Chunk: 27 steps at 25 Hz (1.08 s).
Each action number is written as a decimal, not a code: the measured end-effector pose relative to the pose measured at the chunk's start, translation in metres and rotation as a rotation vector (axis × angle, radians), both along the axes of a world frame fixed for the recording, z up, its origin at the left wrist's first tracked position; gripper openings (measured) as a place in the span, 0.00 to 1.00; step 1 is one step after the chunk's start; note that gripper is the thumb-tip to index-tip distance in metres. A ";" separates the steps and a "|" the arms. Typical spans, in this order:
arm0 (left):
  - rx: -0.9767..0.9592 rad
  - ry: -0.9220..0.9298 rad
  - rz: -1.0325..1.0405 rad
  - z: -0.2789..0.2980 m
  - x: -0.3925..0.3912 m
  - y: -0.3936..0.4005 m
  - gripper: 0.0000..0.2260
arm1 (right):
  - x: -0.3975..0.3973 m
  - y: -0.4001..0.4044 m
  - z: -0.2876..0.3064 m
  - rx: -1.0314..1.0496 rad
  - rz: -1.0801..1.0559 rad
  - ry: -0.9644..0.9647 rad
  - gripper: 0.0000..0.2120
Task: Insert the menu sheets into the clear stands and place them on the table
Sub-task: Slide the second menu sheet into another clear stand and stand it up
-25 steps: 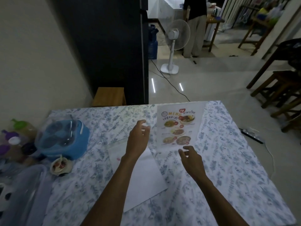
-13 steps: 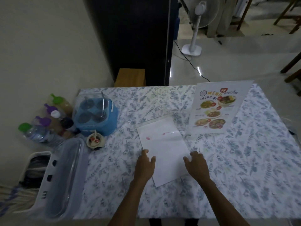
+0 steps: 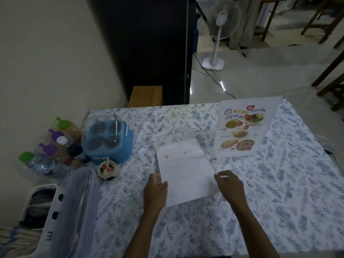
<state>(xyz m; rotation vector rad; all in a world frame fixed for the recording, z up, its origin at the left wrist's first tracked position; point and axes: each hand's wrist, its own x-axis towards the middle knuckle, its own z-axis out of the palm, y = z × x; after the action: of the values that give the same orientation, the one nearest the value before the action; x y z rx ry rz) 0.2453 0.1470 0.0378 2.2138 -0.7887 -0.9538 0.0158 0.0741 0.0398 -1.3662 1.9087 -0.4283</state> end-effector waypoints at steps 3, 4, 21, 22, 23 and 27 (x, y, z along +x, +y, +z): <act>-0.176 -0.010 0.053 0.047 0.013 0.000 0.09 | -0.005 -0.002 0.062 -0.110 0.021 -0.183 0.14; -0.231 -0.021 0.064 0.061 0.017 0.001 0.09 | -0.006 -0.003 0.082 -0.127 0.021 -0.281 0.14; -0.378 -0.349 -0.128 0.080 0.061 -0.097 0.06 | 0.051 -0.119 0.114 -0.543 0.137 -0.072 0.09; -0.366 -0.350 -0.128 0.079 0.062 -0.100 0.07 | 0.053 -0.123 0.112 -0.546 0.143 -0.067 0.09; -0.360 -0.340 -0.126 0.077 0.064 -0.103 0.07 | 0.055 -0.125 0.112 -0.547 0.148 -0.062 0.09; -0.371 -0.280 -0.100 0.076 0.062 -0.106 0.08 | 0.053 -0.126 0.111 -0.552 0.155 -0.067 0.10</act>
<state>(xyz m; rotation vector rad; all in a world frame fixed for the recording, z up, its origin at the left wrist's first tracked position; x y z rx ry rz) 0.3071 0.0409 0.1142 2.0138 -1.1141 -0.4936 0.0685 -0.0522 0.1508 -1.8057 1.6767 -0.9602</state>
